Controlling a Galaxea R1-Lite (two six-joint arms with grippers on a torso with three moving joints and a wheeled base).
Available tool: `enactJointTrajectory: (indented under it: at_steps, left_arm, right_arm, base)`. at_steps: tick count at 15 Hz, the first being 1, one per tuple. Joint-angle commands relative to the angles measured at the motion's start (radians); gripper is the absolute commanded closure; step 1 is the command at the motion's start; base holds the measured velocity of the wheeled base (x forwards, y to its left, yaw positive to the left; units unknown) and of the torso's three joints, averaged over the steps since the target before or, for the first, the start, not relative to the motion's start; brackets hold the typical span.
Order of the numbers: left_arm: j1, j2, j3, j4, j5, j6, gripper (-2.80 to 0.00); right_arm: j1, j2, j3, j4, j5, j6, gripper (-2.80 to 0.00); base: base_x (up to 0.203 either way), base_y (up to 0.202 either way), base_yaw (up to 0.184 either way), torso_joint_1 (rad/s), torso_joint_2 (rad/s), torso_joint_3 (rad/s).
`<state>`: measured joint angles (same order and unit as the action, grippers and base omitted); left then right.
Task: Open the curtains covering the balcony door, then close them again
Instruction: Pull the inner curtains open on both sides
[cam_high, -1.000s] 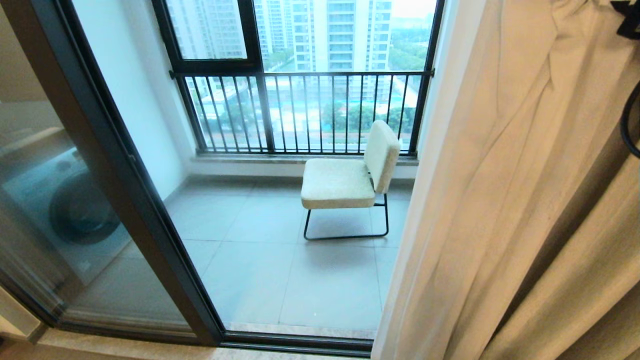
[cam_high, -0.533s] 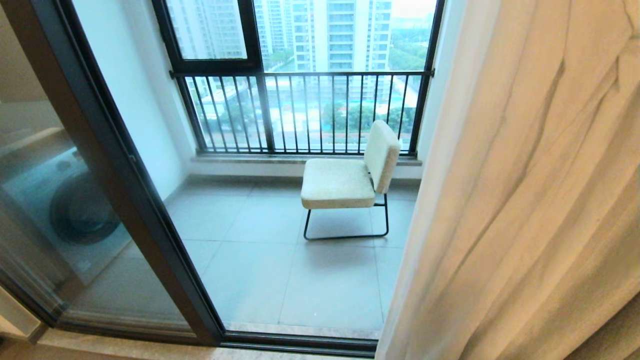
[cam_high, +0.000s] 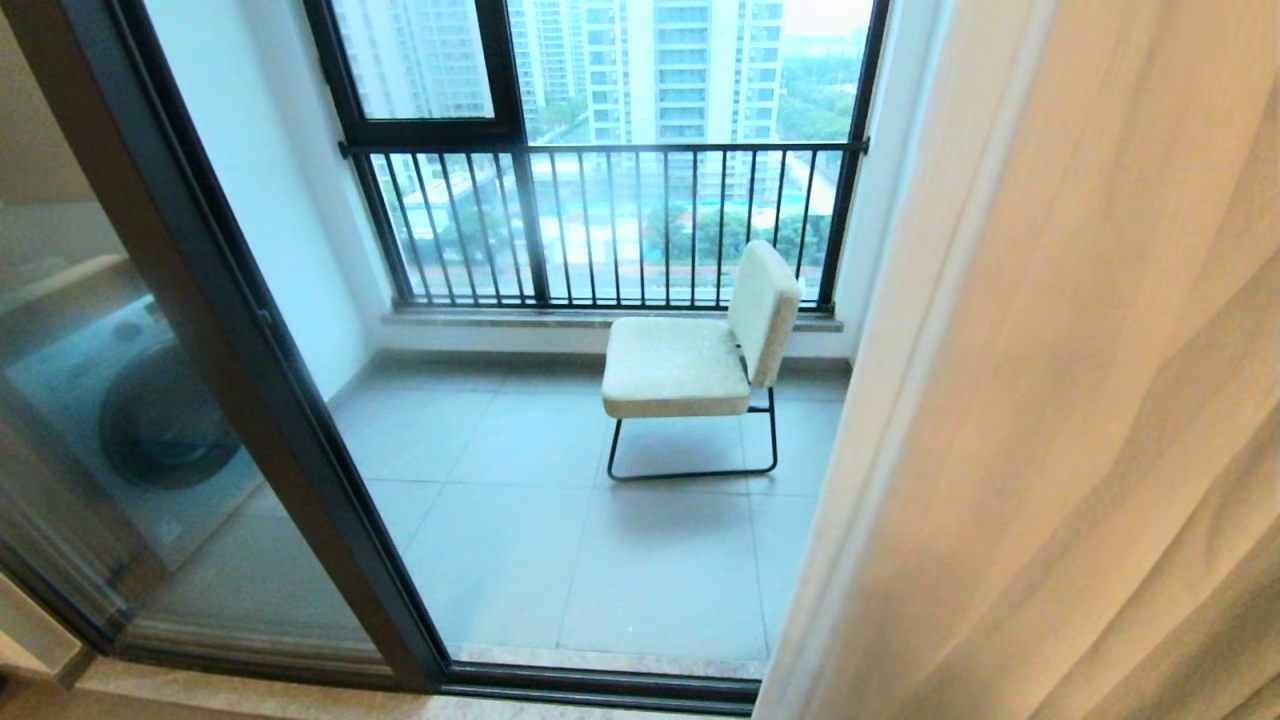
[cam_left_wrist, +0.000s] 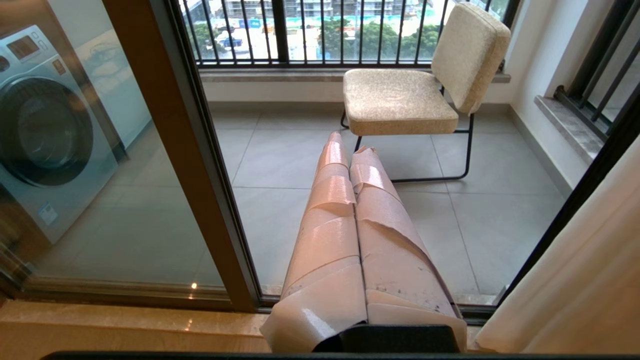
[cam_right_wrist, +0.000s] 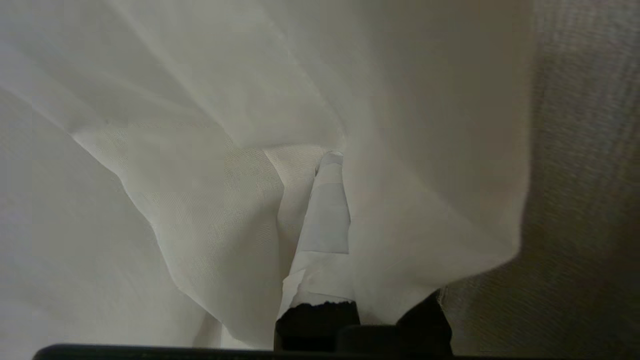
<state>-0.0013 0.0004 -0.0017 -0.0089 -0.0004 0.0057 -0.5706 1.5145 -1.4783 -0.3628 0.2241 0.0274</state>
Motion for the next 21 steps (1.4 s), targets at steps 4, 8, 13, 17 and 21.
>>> enactJointTrajectory:
  at_steps: [4,8,13,17,21]
  left_arm:
    - [0.000,0.000,0.000,0.000,-0.001,0.000,0.00]
    - [0.000,0.000,0.000,0.000,0.000,0.000,0.00]
    - [0.000,0.000,0.000,0.000,0.000,0.000,0.00]
    - [0.000,0.000,0.000,0.000,0.000,0.000,0.00]
    - [0.000,0.000,0.000,0.000,0.000,0.000,0.00]
  right_arm:
    - [-0.169,0.092,-0.058,-0.014,0.014,0.000,0.00]
    - [-0.260,0.154,-0.113,-0.015,0.014,0.000,0.00]
    - [-0.378,0.235,-0.168,-0.020,0.014,-0.003,0.00]
    - [-0.441,0.298,-0.234,-0.021,0.012,-0.003,0.00]
    - [-0.495,0.352,-0.276,-0.021,0.012,-0.009,0.00]
  base:
    - [0.000,0.000,0.000,0.000,0.00,0.000]
    - [0.000,0.000,0.000,0.000,0.00,0.000]
    - [0.000,0.000,0.000,0.000,0.00,0.000]
    - [0.000,0.000,0.000,0.000,0.00,0.000]
    - [0.000,0.000,0.000,0.000,0.00,0.000]
